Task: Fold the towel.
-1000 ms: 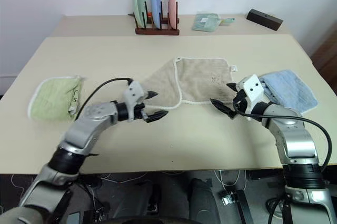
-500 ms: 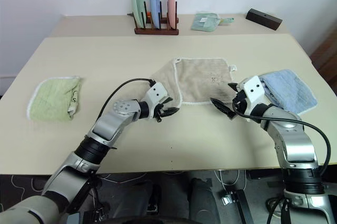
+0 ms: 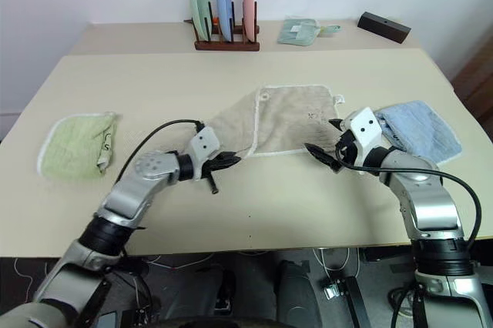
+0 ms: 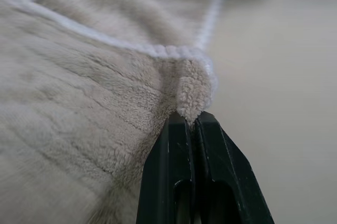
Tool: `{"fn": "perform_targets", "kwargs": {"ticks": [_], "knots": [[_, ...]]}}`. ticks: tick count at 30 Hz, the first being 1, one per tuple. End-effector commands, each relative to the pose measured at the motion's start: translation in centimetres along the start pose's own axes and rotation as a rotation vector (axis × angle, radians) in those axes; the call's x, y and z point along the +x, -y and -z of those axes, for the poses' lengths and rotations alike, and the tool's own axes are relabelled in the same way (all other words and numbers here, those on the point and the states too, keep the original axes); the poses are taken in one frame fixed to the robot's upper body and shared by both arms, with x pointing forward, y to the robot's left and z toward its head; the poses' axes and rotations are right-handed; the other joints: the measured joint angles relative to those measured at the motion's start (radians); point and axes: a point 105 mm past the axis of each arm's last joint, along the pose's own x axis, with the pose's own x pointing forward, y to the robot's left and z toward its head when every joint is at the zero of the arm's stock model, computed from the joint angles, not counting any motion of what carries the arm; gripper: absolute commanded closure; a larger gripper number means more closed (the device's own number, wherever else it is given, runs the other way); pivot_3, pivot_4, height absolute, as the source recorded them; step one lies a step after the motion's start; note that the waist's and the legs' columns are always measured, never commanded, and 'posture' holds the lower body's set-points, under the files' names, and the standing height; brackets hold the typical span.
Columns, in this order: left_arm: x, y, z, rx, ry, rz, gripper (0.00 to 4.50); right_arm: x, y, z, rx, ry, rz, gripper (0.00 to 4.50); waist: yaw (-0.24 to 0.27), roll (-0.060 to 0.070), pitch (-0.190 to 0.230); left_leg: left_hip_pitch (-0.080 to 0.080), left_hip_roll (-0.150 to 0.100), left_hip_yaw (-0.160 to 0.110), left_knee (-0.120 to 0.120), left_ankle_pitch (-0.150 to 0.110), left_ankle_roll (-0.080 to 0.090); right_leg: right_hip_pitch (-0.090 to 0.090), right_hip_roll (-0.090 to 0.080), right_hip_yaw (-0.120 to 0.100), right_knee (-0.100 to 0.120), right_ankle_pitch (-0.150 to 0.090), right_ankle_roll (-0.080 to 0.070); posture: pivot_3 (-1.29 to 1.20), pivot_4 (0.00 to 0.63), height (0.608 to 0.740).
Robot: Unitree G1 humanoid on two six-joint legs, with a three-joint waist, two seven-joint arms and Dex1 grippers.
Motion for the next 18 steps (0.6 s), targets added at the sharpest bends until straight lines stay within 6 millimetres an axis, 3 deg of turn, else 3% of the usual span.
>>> {"fn": "perform_targets", "kwargs": {"ticks": [1,4,12,18], "knots": [[-3.5,0.5,-0.9,-0.029,0.016,0.068,4.46,0.1,0.5,-1.5,-0.086,0.011,-0.022,0.0,0.0,0.0,0.0,0.0,0.0,0.0,0.0,0.0,0.0,0.0,0.0,0.0,0.0,0.0,0.0,0.0,0.15,0.737],[-7.2,1.1,0.7,-0.063,-0.071,0.092,4.46,0.9,1.1,-1.6,-0.115,-0.006,-0.019,0.0,-0.004,0.0,0.0,0.0,0.0,0.0,0.0,0.0,0.0,0.0,0.0,0.0,0.0,-0.001,-0.002,0.0,0.15,0.737],[-12.9,1.6,3.2,-0.157,-0.224,0.031,4.46,3.2,4.5,-1.0,-0.291,-0.101,0.033,0.0,-0.005,0.001,0.001,0.0,-0.001,0.0,0.0,0.0,0.0,0.0,0.0,0.0,-0.001,-0.002,-0.003,0.0,0.15,0.737],[-15.4,1.8,3.8,-0.188,-0.268,-0.032,4.46,4.5,6.0,-1.6,-0.587,-0.107,0.064,0.0,-0.015,0.002,0.001,-0.001,-0.001,0.001,-0.001,0.001,-0.003,-0.001,0.0,0.0,-0.001,-0.002,-0.003,0.0,0.15,0.737]]}}
